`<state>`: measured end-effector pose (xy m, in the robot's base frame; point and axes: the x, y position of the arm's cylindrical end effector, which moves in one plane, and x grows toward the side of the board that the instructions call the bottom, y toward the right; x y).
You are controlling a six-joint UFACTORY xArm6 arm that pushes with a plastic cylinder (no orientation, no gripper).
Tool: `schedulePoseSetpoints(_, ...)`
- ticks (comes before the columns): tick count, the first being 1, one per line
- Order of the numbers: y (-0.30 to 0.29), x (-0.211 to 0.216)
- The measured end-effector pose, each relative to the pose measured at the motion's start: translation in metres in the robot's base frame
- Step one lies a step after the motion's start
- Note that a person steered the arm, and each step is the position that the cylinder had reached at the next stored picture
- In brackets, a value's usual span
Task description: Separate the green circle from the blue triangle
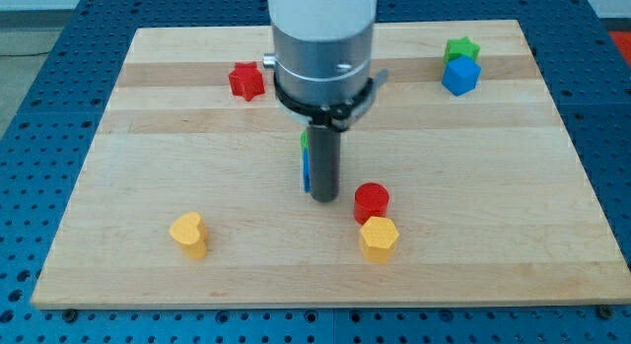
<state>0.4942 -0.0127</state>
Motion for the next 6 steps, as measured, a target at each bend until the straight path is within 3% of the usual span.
schedulePoseSetpoints(3,-0.086,0.017)
schedulePoseSetpoints(6,-0.048,-0.040)
